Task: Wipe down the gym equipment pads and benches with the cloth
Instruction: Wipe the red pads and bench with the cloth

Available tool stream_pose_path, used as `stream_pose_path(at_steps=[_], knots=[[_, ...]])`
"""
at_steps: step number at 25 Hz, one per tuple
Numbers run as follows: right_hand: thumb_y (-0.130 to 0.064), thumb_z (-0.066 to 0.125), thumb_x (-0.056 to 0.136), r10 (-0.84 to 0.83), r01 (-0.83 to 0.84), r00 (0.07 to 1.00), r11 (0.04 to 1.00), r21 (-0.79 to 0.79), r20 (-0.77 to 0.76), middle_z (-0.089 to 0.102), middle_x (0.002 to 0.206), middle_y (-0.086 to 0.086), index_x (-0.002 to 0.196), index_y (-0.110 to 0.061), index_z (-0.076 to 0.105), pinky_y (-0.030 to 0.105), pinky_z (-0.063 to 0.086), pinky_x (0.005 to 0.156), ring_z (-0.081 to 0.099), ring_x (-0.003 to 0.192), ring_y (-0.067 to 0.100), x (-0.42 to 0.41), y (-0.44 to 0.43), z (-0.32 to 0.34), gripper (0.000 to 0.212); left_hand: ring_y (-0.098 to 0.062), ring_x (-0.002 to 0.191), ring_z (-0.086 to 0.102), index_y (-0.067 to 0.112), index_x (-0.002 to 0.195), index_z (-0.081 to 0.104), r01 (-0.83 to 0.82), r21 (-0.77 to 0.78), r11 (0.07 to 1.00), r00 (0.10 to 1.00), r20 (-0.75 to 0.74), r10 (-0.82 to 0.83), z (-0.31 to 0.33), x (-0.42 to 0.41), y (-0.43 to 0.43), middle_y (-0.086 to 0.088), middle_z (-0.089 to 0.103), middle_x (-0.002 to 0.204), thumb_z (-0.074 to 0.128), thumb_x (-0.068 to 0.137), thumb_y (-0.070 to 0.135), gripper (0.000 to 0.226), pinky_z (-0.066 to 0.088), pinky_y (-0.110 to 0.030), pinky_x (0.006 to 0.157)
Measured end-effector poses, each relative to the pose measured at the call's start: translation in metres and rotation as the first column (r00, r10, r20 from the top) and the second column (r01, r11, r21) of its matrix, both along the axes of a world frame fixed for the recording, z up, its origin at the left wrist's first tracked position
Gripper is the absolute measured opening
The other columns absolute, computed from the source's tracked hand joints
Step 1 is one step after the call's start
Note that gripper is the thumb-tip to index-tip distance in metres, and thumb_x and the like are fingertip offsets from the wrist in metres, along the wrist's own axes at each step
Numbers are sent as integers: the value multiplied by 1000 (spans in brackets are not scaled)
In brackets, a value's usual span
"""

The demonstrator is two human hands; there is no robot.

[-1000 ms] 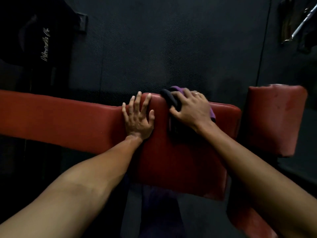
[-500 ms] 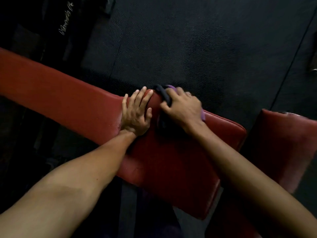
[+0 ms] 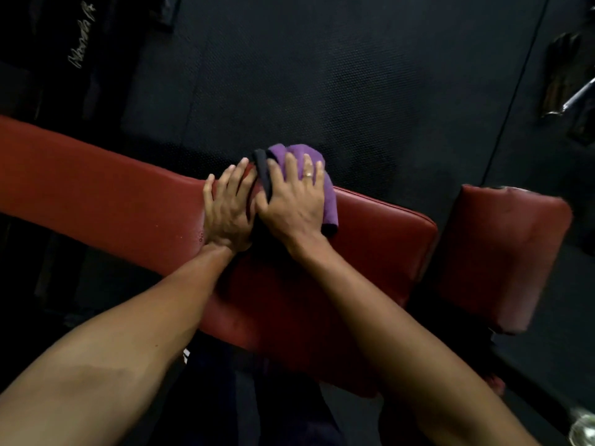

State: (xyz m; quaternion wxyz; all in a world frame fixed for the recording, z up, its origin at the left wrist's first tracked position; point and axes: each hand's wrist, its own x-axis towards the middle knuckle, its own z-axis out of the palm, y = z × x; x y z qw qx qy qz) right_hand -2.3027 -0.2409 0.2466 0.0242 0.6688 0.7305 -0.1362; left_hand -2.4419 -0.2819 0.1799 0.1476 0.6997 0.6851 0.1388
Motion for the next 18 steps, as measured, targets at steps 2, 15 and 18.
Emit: stream_pose_path(at_steps=[2, 15, 18], knots=[[-40, 58, 85, 155, -152, 987, 986, 65, -39, 49, 154, 12, 140, -21, 62, 59, 22, 122, 38, 146, 41, 29, -37, 9, 58, -25, 141, 44, 24, 152, 39, 7, 2, 1000, 1000, -2, -7, 0, -1, 1, -2, 40, 160, 31, 103, 41, 53, 29, -54, 115], [-36, 56, 89, 11, 2, 993, 994, 110, -114, 34, 164, 6, 158, -23, 38, 53, 14, 126, 21, 155, 32, 7, -60, 10, 72, -22, 146, 37, 27, 155, 38, 5, -57, 998, 999, 48, -2, 11, 1, 3, 2, 35, 162, 39, 94, 35, 61, 21, -52, 120], [-33, 62, 77, 173, -166, 983, 980, 107, -56, 30, 166, 2, 158, -21, 37, 52, 16, 126, 18, 156, 27, 50, -124, 29, 86, -23, 146, 36, 26, 155, 38, 9, -55, 998, 998, 61, -5, 13, 2, 2, 1, 34, 163, 38, 96, 35, 60, 20, -53, 121]])
